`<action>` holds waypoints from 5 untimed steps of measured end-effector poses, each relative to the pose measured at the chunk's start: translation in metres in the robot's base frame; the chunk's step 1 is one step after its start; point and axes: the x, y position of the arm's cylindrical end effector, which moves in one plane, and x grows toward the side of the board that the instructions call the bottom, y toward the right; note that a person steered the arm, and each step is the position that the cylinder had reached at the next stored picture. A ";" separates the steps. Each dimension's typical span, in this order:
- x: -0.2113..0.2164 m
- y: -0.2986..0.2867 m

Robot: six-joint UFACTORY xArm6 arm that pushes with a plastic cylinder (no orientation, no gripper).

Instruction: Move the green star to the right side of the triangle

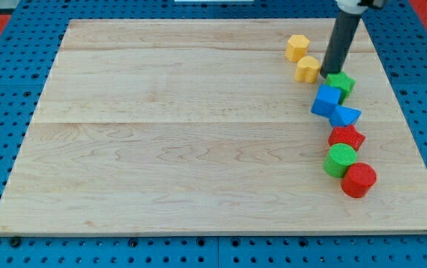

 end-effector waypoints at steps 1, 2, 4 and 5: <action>0.010 0.000; 0.052 0.017; 0.083 0.021; 0.087 0.063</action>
